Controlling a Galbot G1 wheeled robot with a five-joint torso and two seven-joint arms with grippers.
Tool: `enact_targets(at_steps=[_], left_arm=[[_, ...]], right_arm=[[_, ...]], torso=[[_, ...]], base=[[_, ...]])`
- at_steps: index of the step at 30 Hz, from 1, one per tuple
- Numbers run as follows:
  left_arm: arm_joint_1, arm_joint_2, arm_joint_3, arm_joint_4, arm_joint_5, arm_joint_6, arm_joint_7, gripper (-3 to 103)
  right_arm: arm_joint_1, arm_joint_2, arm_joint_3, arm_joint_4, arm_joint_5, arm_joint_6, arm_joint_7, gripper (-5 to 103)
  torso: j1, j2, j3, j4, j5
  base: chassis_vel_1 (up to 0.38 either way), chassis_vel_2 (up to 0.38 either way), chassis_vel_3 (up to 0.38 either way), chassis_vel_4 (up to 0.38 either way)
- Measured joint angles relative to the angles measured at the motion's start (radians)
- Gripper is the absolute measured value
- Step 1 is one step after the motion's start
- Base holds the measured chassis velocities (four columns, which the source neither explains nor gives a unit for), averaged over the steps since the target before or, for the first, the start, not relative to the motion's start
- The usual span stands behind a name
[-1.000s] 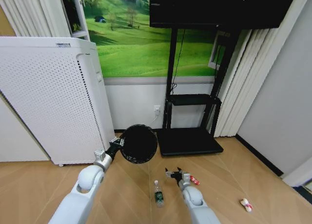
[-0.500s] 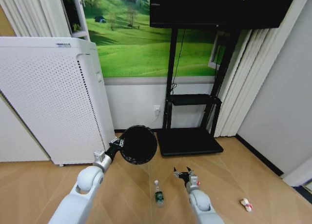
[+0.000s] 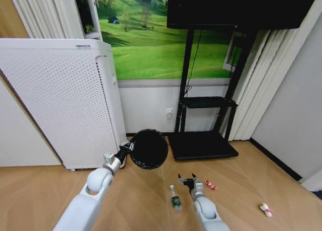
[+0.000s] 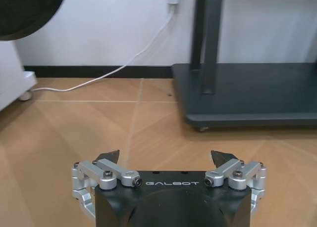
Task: Pick up the trash bin and place the garbage on the floor into it.
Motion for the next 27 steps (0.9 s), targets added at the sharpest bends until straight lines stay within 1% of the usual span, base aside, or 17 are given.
enact_targets(at_steps=[1, 2, 3, 4, 6, 7, 8, 9, 10, 12, 13, 15, 16, 18, 20, 22, 27], left_arm=[[-0.001, -0.001, 0.005, 0.001, 0.001, 0.001, -0.001, 4], [-0.001, -0.003, 0.008, 0.001, 0.003, 0.001, -0.002, 4], [0.001, -0.003, 0.008, 0.001, 0.005, 0.002, -0.003, 4], [0.001, -0.003, 0.008, 0.001, 0.005, 0.002, -0.003, 4], [0.008, -0.003, 0.006, 0.000, 0.009, 0.002, -0.004, 4], [0.008, -0.003, 0.006, 0.000, 0.009, 0.002, -0.004, 4], [0.012, -0.003, 0.005, -0.002, 0.011, 0.002, -0.003, 4], [0.016, -0.004, 0.002, -0.005, 0.012, 0.002, -0.003, 4], [0.016, -0.004, 0.002, -0.005, 0.012, 0.002, -0.003, 4], [0.022, -0.006, -0.003, -0.010, 0.014, 0.002, -0.003, 4], [0.022, -0.006, -0.003, -0.010, 0.014, 0.002, -0.003, 4], [0.030, -0.009, -0.009, -0.015, 0.016, 0.002, -0.003, 4], [0.033, -0.009, -0.011, -0.019, 0.016, 0.002, -0.003, 4], [0.036, -0.008, -0.017, -0.024, 0.016, 0.002, -0.003, 4], [0.037, -0.008, -0.018, -0.025, 0.016, 0.002, -0.003, 4], [0.038, -0.006, -0.027, -0.028, 0.015, 0.002, -0.004, 4], [0.043, -0.005, -0.038, -0.033, 0.012, 0.004, -0.005, 4]], right_arm=[[-0.002, 0.000, 0.000, -0.001, 0.000, 0.002, -0.004, 100], [-0.006, -0.001, -0.002, -0.002, 0.005, -0.006, -0.012, 100], [-0.009, -0.003, -0.005, -0.003, 0.025, -0.030, -0.021, 100], [-0.009, -0.003, -0.005, -0.003, 0.025, -0.030, -0.021, 100], [-0.010, -0.010, -0.014, -0.018, 0.077, -0.098, -0.049, 100], [-0.010, -0.010, -0.014, -0.018, 0.077, -0.098, -0.049, 100], [-0.009, -0.013, -0.017, -0.029, 0.094, -0.136, -0.059, 100], [-0.006, -0.016, -0.018, -0.039, 0.110, -0.191, -0.070, 100], [-0.006, -0.016, -0.018, -0.039, 0.110, -0.191, -0.070, 100], [-0.001, -0.021, -0.020, -0.050, 0.124, -0.257, -0.086, 100], [-0.001, -0.021, -0.020, -0.050, 0.124, -0.257, -0.086, 100], [0.011, -0.022, -0.020, -0.068, 0.122, -0.324, -0.093, 100], [0.019, -0.020, -0.021, -0.078, 0.125, -0.348, -0.079, 100], [0.025, -0.017, -0.021, -0.090, 0.127, -0.376, -0.065, 100], [0.029, -0.016, -0.022, -0.096, 0.127, -0.385, -0.059, 100], [0.048, -0.011, -0.027, -0.130, 0.124, -0.399, -0.033, 100], [0.088, -0.002, -0.027, -0.196, 0.115, -0.417, 0.001, 100]], torso=[[0.000, 0.000, 0.000, -0.0001, -0.0001], [0.000, 0.000, 0.000, 0.0000, -0.0001], [0.000, 0.000, 0.000, 0.0000, 0.0002], [0.000, 0.000, 0.000, 0.0000, 0.0002], [0.000, 0.000, 0.000, -0.0001, 0.0001], [0.000, 0.000, 0.000, -0.0001, 0.0001], [0.000, 0.000, 0.000, -0.0005, 0.0004], [0.000, 0.000, 0.000, -0.0005, 0.0003], [0.000, 0.000, 0.000, -0.0005, 0.0003], [0.000, 0.000, 0.000, -0.0007, 0.0001], [0.000, 0.000, 0.000, -0.0007, 0.0001], [0.000, 0.000, 0.000, -0.0004, 0.0001], [0.000, 0.000, 0.000, -0.0001, 0.0001], [0.000, 0.000, 0.000, -0.0001, 0.0002], [0.000, 0.000, 0.000, -0.0001, 0.0001], [0.000, 0.000, 0.000, -0.0002, 0.0001], [0.000, 0.000, 0.000, -0.0001, 0.0001]], base=[[0.178, 0.188, -0.121, -0.141], [0.085, 0.069, -0.121, -0.089], [0.085, 0.054, -0.076, -0.089], [0.085, 0.054, -0.076, -0.089], [0.019, 0.027, 0.003, -0.014], [0.000, 0.000, 0.000, 0.000], [0.000, 0.000, 0.000, 0.000], [-0.022, -0.052, 0.045, 0.049], [-0.022, -0.052, 0.045, 0.049], [-0.025, -0.026, 0.022, 0.016], [0.000, 0.000, 0.000, 0.000], [0.000, 0.000, 0.000, 0.000], [0.000, 0.000, 0.000, 0.000], [0.000, 0.000, 0.000, 0.000], [0.000, 0.000, 0.000, 0.000], [0.000, 0.000, 0.000, 0.000], [0.000, 0.000, 0.000, 0.000]])
